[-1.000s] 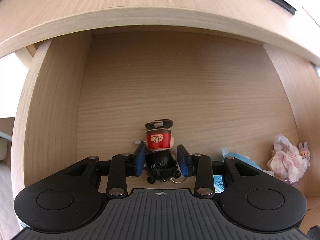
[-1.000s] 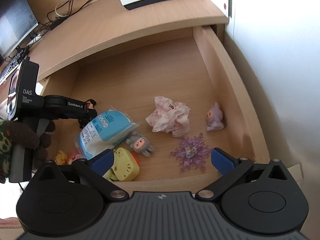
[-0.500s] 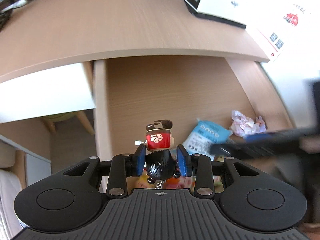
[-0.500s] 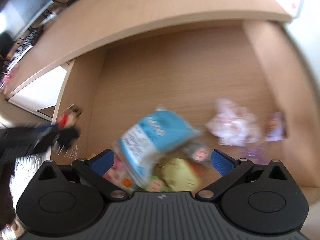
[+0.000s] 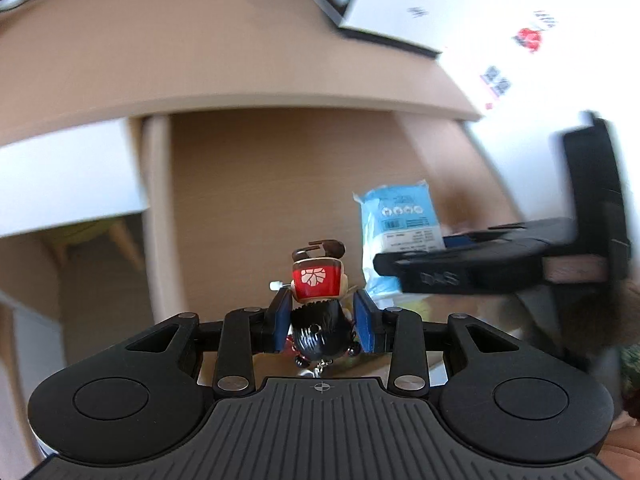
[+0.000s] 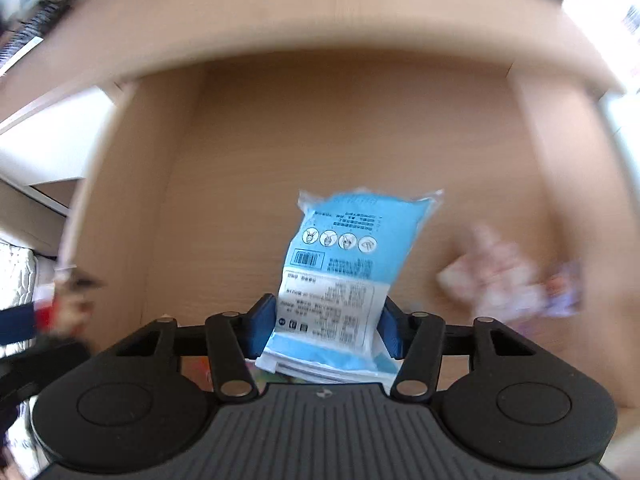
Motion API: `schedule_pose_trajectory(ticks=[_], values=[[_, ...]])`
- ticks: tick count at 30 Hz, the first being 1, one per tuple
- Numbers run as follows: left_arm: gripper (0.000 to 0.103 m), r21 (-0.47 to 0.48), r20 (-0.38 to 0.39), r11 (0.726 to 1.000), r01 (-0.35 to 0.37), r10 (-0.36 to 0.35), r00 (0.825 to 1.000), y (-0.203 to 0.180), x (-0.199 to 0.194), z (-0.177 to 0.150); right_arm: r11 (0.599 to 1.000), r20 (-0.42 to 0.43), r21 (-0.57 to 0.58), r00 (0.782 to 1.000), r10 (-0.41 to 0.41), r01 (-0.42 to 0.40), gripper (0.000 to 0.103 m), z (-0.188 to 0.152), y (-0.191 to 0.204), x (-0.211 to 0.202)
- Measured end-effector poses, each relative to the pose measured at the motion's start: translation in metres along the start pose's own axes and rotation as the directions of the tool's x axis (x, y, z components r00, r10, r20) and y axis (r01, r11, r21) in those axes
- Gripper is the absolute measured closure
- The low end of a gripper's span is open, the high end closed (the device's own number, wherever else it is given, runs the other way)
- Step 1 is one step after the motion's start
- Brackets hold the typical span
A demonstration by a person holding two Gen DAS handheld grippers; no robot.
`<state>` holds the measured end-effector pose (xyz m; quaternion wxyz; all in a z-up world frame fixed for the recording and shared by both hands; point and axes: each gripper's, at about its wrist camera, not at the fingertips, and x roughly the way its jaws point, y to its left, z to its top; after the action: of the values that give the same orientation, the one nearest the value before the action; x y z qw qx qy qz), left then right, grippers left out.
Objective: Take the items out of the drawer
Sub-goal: 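Lift the doll onto the desktop with the left gripper while the right grasps the blue tissue pack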
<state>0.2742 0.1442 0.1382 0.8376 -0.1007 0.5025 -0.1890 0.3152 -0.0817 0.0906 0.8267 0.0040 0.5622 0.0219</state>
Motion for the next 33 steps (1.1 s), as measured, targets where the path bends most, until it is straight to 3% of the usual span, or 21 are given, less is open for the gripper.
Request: schedule_pose_trajectory(ticks=[5, 8, 12, 15, 17, 19, 22, 24, 27, 28, 33], values=[[0.066, 0.051, 0.148, 0.998, -0.031, 0.023, 0.989, -0.017, 0.007, 0.062, 0.997, 0.158, 0.074, 0.987, -0.022, 0.011, 0.050, -0.006, -0.033, -0.052], [0.066, 0.067, 0.236, 0.997, -0.040, 0.024, 0.972, -0.027, 0.019, 0.113, 0.989, 0.187, 0.145, 0.982, -0.033, 0.006, 0.050, -0.005, -0.048, -0.066], [0.066, 0.066, 0.321, 0.994, -0.083, 0.058, 0.945, -0.038, 0.052, 0.179, 0.991, 0.231, 0.135, 0.972, -0.042, 0.011, 0.050, -0.011, -0.049, -0.075], [0.066, 0.058, 0.316, 0.997, -0.049, 0.028, 0.948, -0.037, 0.087, 0.205, 0.989, 0.218, 0.140, 0.974, -0.067, 0.037, 0.050, -0.012, -0.055, -0.077], [0.065, 0.053, 0.265, 0.998, -0.037, 0.022, 0.964, -0.032, 0.115, 0.212, 0.986, 0.218, 0.151, 0.971, -0.095, 0.063, 0.050, -0.012, -0.062, -0.080], [0.065, 0.049, 0.216, 0.995, -0.090, 0.078, 0.973, -0.030, 0.136, 0.212, 0.981, 0.216, 0.179, 0.970, -0.113, 0.074, 0.050, -0.011, -0.071, -0.082], [0.066, 0.071, 0.264, 0.991, -0.113, 0.091, 0.960, -0.029, 0.142, 0.207, 0.972, 0.207, 0.216, 0.969, -0.133, 0.088, 0.050, -0.013, -0.083, -0.085], [0.066, 0.055, 0.314, 0.994, -0.096, 0.074, 0.946, -0.027, 0.128, 0.205, 0.971, 0.210, 0.216, 0.966, -0.150, 0.104, 0.050, -0.012, -0.088, -0.086], [0.066, 0.026, 0.427, 0.996, -0.088, 0.068, 0.901, -0.023, 0.091, 0.201, 0.972, 0.232, 0.211, 0.961, -0.150, 0.101, 0.050, -0.006, -0.096, -0.089], [0.066, 0.018, 0.439, 0.997, -0.077, 0.061, 0.897, -0.020, 0.079, 0.199, 0.974, 0.246, 0.204, 0.958, -0.147, 0.097, 0.050, -0.003, -0.097, -0.090], [0.066, 0.011, 0.409, 1.000, -0.010, 0.005, 0.913, -0.007, 0.024, 0.160, 0.986, 0.342, 0.146, 0.932, -0.123, 0.076, 0.050, 0.042, -0.105, -0.096]])
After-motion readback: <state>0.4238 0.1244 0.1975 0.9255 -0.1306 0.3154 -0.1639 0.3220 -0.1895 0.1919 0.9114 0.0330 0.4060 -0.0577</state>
